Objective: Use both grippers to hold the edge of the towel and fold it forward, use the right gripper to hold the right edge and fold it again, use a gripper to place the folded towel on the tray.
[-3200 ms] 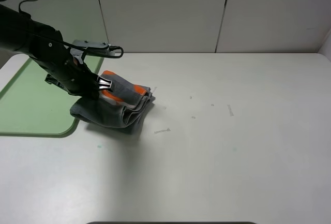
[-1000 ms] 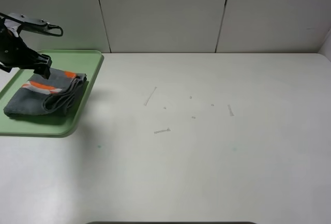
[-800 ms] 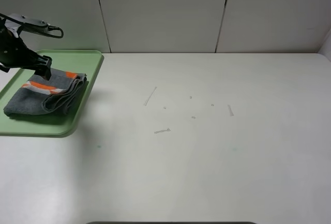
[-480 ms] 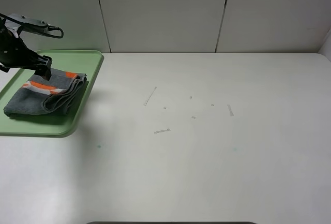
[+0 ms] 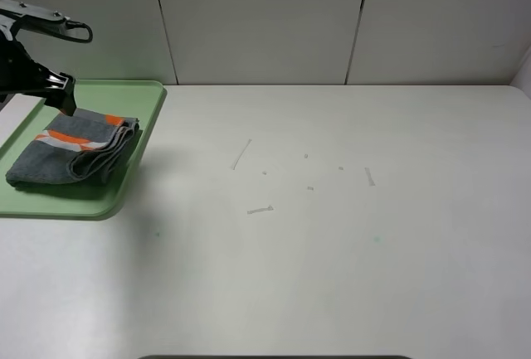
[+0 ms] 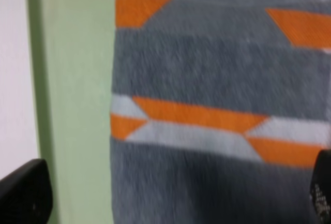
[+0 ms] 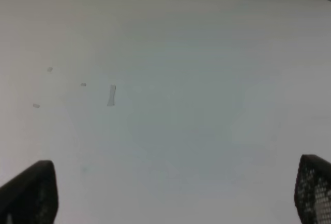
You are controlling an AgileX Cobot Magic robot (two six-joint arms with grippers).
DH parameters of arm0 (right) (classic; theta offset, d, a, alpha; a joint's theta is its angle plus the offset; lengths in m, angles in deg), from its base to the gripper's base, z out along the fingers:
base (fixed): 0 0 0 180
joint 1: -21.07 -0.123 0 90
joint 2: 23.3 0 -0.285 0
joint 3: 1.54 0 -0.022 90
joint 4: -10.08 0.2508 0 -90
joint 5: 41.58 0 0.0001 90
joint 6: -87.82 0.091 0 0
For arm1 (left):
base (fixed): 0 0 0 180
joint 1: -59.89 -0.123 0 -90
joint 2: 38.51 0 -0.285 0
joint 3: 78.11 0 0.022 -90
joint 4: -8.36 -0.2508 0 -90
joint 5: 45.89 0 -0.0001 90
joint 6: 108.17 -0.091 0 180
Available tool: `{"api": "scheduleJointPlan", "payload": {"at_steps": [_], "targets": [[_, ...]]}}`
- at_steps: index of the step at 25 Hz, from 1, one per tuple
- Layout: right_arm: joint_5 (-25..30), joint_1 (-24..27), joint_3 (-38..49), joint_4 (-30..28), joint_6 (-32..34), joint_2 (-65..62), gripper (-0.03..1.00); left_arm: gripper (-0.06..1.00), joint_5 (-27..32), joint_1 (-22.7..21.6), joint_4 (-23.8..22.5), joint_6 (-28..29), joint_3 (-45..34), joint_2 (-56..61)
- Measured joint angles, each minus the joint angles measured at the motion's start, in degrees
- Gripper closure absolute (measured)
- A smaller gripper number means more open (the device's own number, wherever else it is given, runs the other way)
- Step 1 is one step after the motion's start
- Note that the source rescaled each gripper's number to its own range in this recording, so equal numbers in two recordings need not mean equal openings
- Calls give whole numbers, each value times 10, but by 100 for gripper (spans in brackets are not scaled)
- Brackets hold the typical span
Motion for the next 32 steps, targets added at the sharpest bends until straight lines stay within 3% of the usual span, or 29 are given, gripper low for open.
{"api": "scheduleJointPlan", "payload": {"at_steps": [15,20,32], "targets": [[0,0,0,0,0,0,-3,-6,195,21,91,-58,-8,149],[0,0,0,0,0,0,-3,-6,211,21,146,-66,-63,208],[0,0,0,0,0,0,-3,-6,212,21,163,-67,-257,451]]}}
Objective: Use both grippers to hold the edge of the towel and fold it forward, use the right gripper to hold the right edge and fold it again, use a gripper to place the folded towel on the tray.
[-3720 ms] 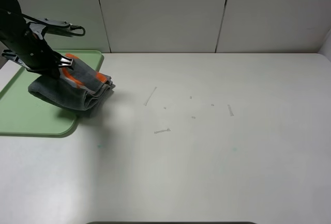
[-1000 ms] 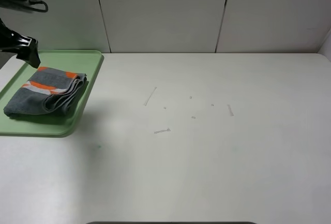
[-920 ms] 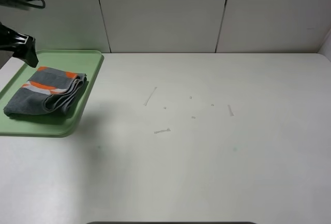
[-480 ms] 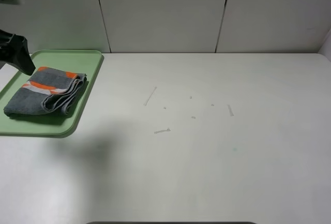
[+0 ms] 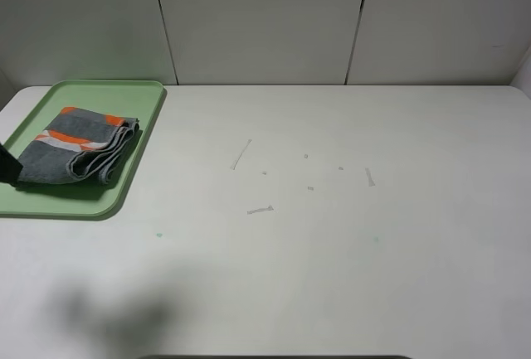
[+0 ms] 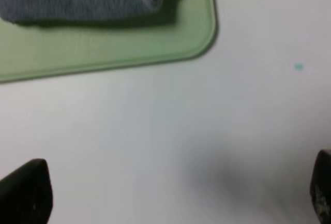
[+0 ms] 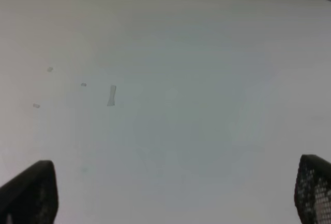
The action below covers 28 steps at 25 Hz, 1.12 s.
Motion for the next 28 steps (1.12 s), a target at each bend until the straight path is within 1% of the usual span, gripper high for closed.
{"api": "scheduleJointPlan", "payload": {"at_steps": [5,9,16,19,22,28], "targets": [[0,0,0,0,0,0,-3,-6,10,0,2,0,-66,106],[0,0,0,0,0,0,-3,-6,38,0,25,-1,-97,187],[0,0,0,0,0,0,-3,-6,90,0,28,-1,-122,304],[0,0,0,0,0,0,-3,-6,96,0,28,-1,-127,361],[0,0,0,0,0,0,-3,-6,97,0,29,-14,-127,414],[0,0,0,0,0,0,-3,-6,104,0,53,-55,-127,506]]}}
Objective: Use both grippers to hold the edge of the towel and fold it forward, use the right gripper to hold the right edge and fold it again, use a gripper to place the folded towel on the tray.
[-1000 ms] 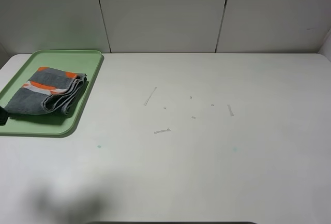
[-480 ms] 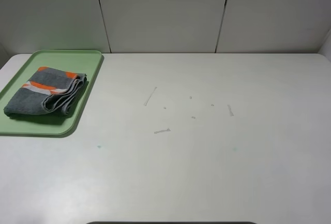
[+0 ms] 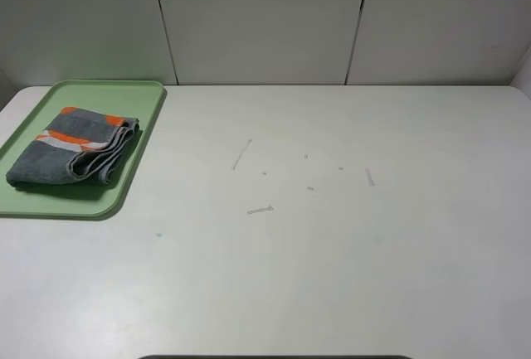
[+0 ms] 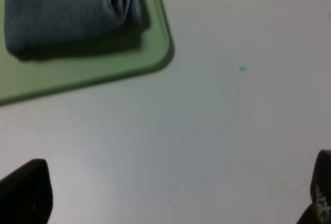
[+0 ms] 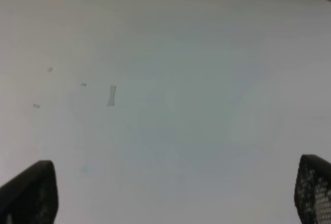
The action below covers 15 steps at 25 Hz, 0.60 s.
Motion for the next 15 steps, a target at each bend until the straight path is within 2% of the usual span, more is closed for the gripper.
{"api": "scheduleJointPlan", "payload": {"at_steps": [5,15], "targets": [[0,0,0,0,0,0,-3,-6,4,0,1,-5,-1,44],[0,0,0,0,0,0,-3,-6,4,0,1,-5,-2,45]]}}
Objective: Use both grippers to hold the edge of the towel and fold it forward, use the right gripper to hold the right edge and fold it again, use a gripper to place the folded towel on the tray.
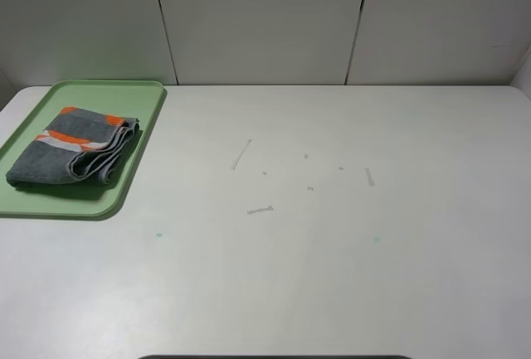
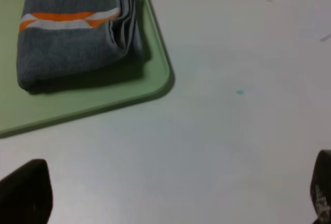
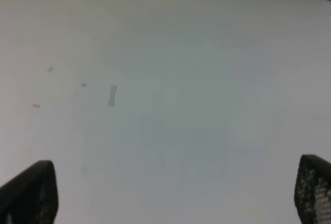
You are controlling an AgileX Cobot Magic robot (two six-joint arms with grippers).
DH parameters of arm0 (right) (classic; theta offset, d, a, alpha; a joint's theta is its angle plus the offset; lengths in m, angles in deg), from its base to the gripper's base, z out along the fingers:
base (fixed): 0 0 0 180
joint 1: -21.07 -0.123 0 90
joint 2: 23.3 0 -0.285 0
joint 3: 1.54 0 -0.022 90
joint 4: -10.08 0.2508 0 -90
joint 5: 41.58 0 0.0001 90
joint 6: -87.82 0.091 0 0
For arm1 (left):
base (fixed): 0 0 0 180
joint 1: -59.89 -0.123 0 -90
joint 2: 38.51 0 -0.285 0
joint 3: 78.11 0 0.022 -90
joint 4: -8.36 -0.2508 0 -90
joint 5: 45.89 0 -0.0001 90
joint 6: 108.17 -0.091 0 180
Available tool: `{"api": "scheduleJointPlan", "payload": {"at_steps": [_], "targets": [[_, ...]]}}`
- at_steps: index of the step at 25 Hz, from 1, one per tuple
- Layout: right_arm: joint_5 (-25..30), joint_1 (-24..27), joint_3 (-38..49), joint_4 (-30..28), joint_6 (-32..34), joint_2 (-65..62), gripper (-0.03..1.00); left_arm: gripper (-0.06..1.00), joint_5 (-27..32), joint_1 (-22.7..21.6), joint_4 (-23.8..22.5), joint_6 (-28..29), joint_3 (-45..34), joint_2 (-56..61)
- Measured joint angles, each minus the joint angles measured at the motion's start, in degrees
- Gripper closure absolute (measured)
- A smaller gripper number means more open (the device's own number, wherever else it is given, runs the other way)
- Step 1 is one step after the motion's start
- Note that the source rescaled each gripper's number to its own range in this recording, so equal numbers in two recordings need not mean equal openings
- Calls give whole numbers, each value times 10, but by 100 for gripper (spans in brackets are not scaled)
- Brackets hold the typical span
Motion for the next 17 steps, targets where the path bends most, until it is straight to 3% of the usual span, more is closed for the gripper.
{"api": "scheduleJointPlan", "payload": {"at_steps": [17], "targets": [[0,0,0,0,0,0,-3,-6,0,0,0,0,0,0]]}}
